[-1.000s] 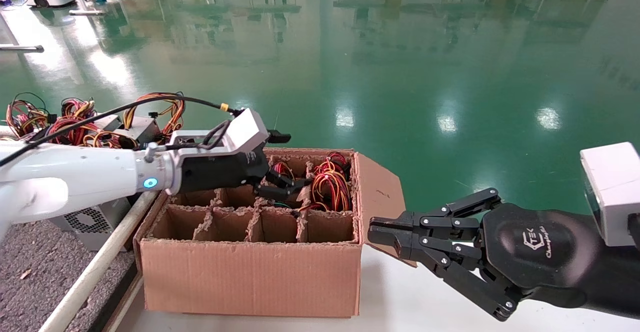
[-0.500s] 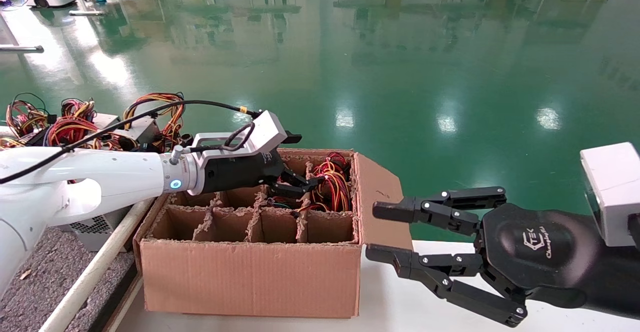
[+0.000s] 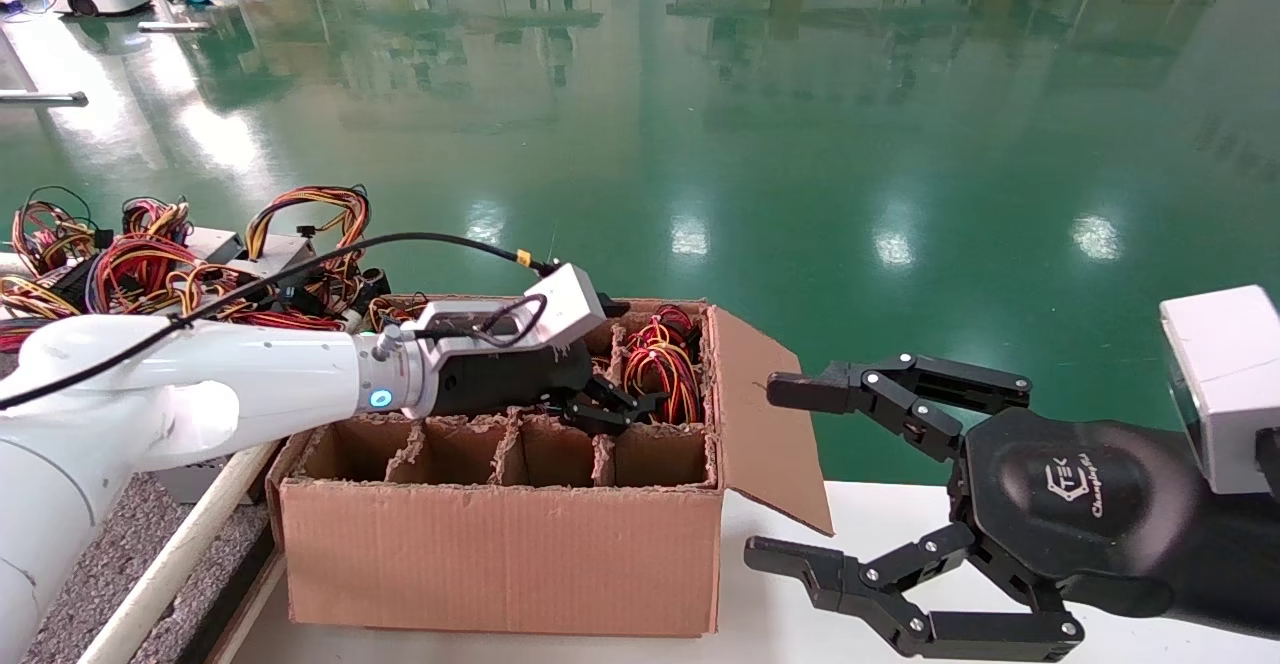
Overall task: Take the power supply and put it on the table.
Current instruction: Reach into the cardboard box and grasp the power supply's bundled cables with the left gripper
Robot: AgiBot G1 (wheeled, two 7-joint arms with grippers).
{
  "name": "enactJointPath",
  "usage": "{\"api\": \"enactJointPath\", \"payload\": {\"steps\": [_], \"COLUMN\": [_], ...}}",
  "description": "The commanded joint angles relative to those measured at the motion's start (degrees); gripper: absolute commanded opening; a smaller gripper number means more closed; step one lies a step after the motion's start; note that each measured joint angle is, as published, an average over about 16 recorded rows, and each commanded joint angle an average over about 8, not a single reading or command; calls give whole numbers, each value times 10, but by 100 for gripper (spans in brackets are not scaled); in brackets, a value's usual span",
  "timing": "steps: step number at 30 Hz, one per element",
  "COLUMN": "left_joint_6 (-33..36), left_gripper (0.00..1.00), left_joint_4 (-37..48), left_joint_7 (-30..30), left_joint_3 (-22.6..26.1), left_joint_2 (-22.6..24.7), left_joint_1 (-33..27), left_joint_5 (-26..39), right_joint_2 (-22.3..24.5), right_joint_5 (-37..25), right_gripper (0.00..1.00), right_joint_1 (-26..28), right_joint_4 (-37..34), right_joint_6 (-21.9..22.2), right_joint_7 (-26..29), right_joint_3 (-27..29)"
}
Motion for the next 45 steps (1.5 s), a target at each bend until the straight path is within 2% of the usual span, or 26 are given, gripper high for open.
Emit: {"api": "enactJointPath", "payload": {"steps": [1, 3, 23, 33, 45], "left_joint_6": [-3, -9, -69, -85, -98], "left_gripper": [5, 0, 0, 3, 0], "left_joint_4": [-5, -11, -61, -76, -82], "left_joint_7": [2, 2, -25, -36, -42], "left_joint_3": [1, 4, 56, 82, 111], "left_joint_2": [2, 2, 6, 6, 6], "left_joint_1": [4, 7, 41, 48, 50], "left_joint_5": [0, -1, -19, -45, -81], "right_joint_2": [0, 0, 0, 0, 0], "right_joint_5": [0, 0, 0, 0, 0], "right_gripper": [100, 100, 100, 100, 100], "right_joint_1": [0, 0, 0, 0, 0], "right_joint_4": [0, 0, 0, 0, 0], "right_joint_6": [0, 0, 0, 0, 0], "right_joint_7": [0, 0, 0, 0, 0], "right_joint_3": [0, 0, 0, 0, 0]}}
